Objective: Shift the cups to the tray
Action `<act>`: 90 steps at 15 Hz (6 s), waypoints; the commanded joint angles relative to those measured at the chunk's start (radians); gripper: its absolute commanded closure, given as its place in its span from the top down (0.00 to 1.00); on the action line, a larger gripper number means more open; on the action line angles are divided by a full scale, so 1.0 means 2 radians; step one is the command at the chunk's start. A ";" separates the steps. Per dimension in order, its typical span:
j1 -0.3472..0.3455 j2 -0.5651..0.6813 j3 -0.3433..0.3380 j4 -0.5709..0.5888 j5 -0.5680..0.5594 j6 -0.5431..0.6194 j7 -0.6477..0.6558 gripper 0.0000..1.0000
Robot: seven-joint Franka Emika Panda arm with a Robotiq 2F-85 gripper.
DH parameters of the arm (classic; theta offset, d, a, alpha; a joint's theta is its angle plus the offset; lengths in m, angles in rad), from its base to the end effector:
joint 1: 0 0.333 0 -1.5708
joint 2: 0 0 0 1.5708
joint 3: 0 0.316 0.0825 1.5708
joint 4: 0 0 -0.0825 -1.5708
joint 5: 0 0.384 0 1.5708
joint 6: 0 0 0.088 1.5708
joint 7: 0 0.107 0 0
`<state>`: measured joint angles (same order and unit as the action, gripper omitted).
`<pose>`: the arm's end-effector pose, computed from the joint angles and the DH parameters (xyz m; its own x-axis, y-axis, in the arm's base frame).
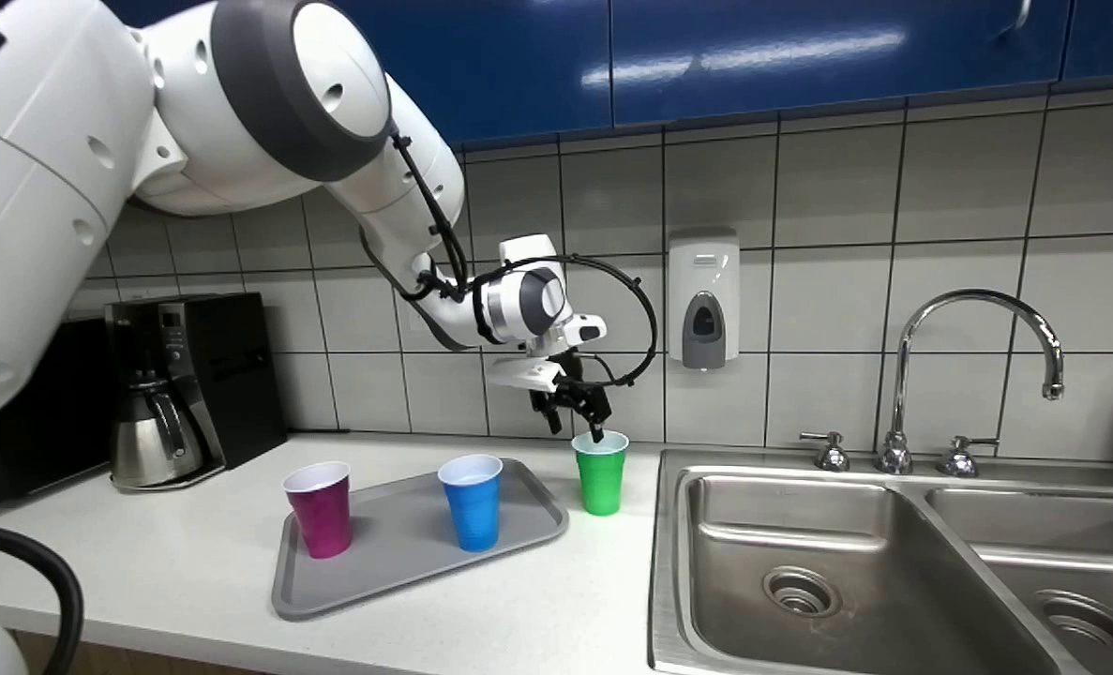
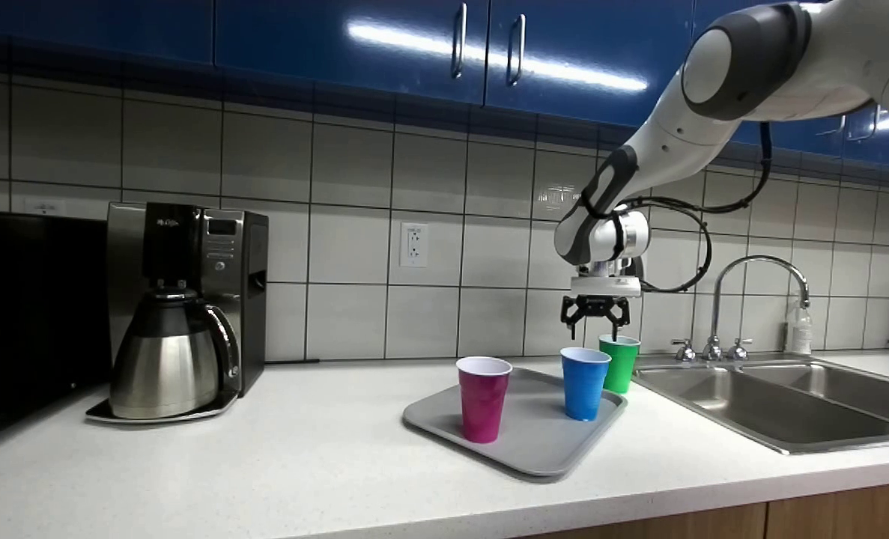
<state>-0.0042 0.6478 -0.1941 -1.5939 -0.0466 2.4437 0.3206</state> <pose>0.7066 -0.1201 0.2808 0.8841 -0.4003 0.2411 -0.4293 -0.8995 0.0809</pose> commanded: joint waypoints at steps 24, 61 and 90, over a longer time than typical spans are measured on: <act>-0.010 0.011 0.008 0.022 0.003 -0.025 -0.012 0.01; 0.096 -0.030 0.067 -0.031 -0.069 -0.009 -0.072 0.01; 0.070 -0.113 0.079 -0.101 -0.082 0.012 -0.118 1.00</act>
<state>0.1724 0.5206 -0.0629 -1.6980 -0.2232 2.4381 0.1410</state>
